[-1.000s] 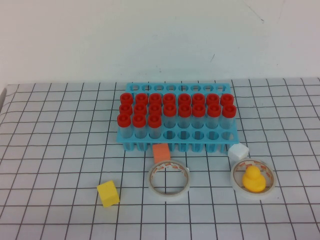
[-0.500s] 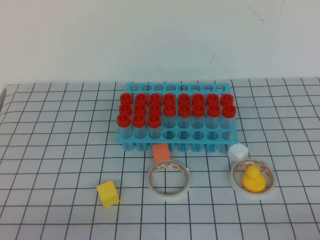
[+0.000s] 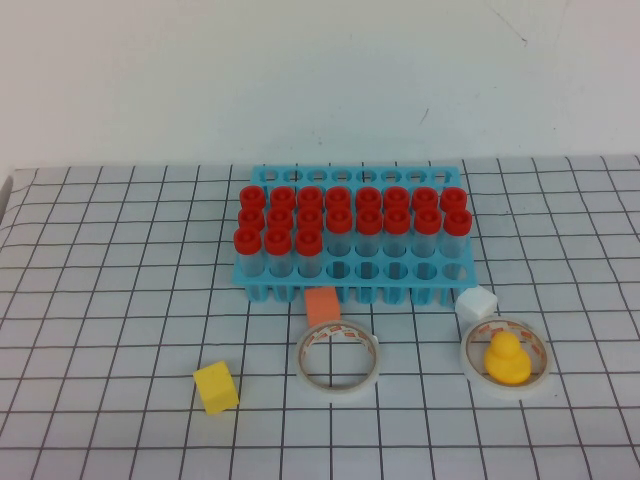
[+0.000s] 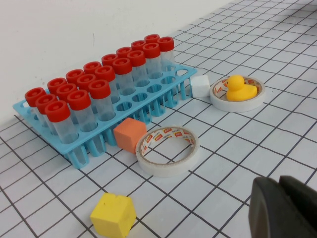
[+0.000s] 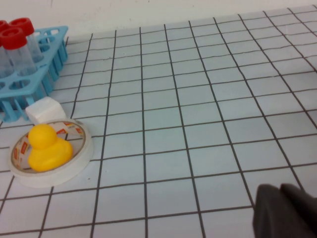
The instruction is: Place the test tubes
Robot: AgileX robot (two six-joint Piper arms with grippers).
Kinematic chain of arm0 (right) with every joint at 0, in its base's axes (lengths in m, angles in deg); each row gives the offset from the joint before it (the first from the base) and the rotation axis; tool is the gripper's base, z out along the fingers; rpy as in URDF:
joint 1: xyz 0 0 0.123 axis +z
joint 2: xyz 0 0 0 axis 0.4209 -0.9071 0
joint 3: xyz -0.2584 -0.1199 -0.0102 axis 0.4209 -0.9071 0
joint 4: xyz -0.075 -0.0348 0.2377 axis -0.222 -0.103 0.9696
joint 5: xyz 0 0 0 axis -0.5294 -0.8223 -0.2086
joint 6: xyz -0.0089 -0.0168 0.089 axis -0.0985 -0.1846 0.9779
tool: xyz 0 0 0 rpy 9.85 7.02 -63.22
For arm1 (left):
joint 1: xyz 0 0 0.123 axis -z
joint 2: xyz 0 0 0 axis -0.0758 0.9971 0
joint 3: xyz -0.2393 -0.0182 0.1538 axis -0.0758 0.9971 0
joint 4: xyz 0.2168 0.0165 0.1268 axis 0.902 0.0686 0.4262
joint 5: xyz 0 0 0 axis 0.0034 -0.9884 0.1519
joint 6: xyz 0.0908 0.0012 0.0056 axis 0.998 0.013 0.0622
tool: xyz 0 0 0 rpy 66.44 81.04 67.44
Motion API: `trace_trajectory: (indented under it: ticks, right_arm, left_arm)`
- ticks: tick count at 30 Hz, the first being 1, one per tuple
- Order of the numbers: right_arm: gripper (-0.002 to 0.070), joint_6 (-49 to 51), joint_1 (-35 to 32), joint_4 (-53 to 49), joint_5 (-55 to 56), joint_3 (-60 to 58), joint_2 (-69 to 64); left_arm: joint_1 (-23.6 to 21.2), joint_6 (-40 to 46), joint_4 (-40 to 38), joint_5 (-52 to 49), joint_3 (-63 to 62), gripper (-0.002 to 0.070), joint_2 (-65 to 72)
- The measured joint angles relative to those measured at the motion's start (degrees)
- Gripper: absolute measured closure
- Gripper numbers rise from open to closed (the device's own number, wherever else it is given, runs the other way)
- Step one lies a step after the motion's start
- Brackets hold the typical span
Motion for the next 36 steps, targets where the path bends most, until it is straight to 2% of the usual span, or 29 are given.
trace_trajectory:
  ticks: [14, 17, 20, 31, 36]
  right_arm:
    - [0.0678, 0.0, 0.0, 0.0, -0.3, 0.1, 0.0]
    - [0.0678, 0.0, 0.0, 0.0, -0.4, 0.1, 0.0]
    - [0.0678, 0.0, 0.0, 0.0, -0.4, 0.1, 0.0]
    - [0.0678, 0.0, 0.0, 0.0, -0.4, 0.1, 0.0]
    - [0.0678, 0.0, 0.0, 0.0, -0.4, 0.1, 0.0]
  left_arm:
    - [0.0, 0.0, 0.0, 0.2, 0.4, 0.0676, 0.0]
    - [-1.3, 0.0, -0.1, 0.5, 1.5, 0.0676, 0.0]
    - [-6.1, 0.0, -1.1, 1.7, 3.2, 0.0676, -0.3]
    - [-36.1, -0.7, -2.5, 12.4, 10.2, 0.0676, -1.0]
    - [-44.5, -1.6, -3.0, 12.5, 10.4, 0.0676, -3.7]
